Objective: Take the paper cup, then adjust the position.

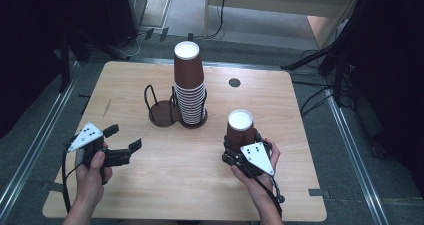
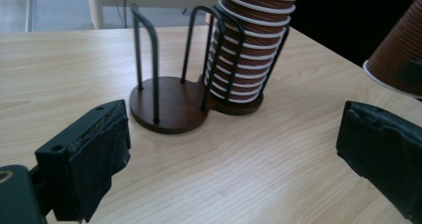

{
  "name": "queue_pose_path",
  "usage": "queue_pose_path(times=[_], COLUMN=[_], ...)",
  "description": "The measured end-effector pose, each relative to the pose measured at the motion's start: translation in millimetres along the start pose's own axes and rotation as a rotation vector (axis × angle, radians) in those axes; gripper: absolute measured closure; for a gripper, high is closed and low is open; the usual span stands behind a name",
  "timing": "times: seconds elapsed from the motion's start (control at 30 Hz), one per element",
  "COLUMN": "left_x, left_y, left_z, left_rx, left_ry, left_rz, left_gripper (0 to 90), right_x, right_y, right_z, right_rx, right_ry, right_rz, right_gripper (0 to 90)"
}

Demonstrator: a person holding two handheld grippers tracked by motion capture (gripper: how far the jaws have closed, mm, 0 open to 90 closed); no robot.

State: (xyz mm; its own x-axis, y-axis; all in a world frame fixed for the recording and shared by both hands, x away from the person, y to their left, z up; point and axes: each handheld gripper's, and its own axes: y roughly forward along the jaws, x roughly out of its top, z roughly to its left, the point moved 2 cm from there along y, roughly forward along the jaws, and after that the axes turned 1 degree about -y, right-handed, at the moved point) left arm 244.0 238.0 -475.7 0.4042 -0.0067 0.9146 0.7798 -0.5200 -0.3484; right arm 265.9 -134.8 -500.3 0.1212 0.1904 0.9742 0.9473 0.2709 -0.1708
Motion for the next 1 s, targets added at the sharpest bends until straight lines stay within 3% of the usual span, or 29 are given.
queue_pose_path(times=[0.13, 0.3, 0.43, 1.0], left_x=[0.2, 2.3, 5.4, 12.9], left_y=[2.7, 5.5, 6.0, 15.6], left_z=[-6.6, -16.3, -24.5, -49.3], left_rx=[-0.009, -0.053, -0.056, -0.127], left_ry=[0.021, 0.048, 0.069, 0.082], left_rz=[0.004, 0.017, 0.016, 0.053], left_gripper=[1.4, 1.4, 1.4, 1.5], right_x=[-2.6, -6.3, -10.0, -11.1], right_y=[0.1, 0.9, 4.5, 1.3], right_z=[5.2, 16.3, 25.3, 51.5], right_rx=[0.006, 0.009, 0.000, 0.023], right_ry=[-0.017, -0.063, -0.084, -0.196], right_rz=[0.005, 0.010, 0.027, 0.022], right_gripper=[12.3, 12.3, 12.3, 12.3])
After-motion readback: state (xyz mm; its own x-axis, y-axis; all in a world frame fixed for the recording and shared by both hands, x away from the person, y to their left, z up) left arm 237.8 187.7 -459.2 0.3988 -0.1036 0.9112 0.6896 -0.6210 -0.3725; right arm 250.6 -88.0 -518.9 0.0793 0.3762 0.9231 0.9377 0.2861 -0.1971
